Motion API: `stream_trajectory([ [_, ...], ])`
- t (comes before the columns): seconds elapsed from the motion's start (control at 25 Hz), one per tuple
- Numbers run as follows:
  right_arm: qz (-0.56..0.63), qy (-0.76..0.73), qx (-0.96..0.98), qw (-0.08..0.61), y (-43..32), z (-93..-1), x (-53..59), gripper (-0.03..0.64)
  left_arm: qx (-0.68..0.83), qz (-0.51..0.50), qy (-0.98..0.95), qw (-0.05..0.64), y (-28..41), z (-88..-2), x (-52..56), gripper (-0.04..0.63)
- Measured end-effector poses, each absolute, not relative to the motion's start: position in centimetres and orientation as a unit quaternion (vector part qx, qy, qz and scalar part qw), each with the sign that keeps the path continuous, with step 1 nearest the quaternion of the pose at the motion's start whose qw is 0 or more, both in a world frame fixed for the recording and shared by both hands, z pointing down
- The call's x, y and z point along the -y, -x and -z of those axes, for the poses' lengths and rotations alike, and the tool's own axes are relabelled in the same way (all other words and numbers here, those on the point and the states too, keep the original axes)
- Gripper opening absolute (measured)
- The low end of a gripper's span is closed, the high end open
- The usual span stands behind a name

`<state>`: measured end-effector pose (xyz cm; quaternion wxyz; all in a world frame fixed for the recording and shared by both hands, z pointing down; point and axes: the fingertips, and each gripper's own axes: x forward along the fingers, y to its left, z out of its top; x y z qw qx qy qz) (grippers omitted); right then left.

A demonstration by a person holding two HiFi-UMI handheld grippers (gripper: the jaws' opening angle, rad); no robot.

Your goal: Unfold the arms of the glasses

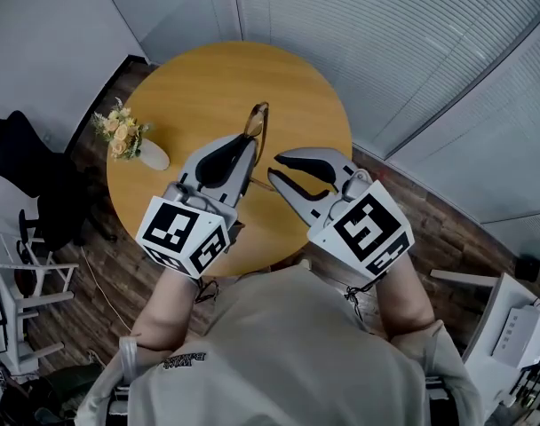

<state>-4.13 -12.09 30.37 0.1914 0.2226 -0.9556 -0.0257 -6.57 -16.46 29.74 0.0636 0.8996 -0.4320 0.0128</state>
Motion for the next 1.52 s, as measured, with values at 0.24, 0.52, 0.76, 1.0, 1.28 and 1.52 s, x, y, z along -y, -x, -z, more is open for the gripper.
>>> stream_trajectory([
  [0.24,0.023,-0.188,0.955,0.229,5.6,-32.5,11.5,0.041,0.424,-0.017,-0.903,0.061,5.7,-29.9,15.8,0.046],
  [0.52,0.012,-0.186,0.952,0.245,6.3,-34.0,11.8,0.040,0.413,-0.020,-0.909,0.061,4.9,-30.1,15.6,0.046],
  [0.76,-0.005,-0.201,0.949,0.243,5.3,-34.5,12.4,0.040,0.416,-0.027,-0.907,0.056,4.6,-30.4,15.8,0.046],
  [1.0,-0.012,-0.213,0.949,0.232,3.7,-34.3,12.9,0.040,0.432,-0.036,-0.901,0.035,5.3,-30.2,16.2,0.043],
  [1.28,-0.015,-0.234,0.945,0.226,1.7,-33.9,13.3,0.040,0.447,-0.059,-0.892,0.007,5.9,-30.3,16.6,0.041],
  [1.52,-0.012,-0.247,0.942,0.227,-0.3,-33.6,13.5,0.040,0.457,-0.079,-0.886,0.001,6.3,-31.0,17.0,0.040],
])
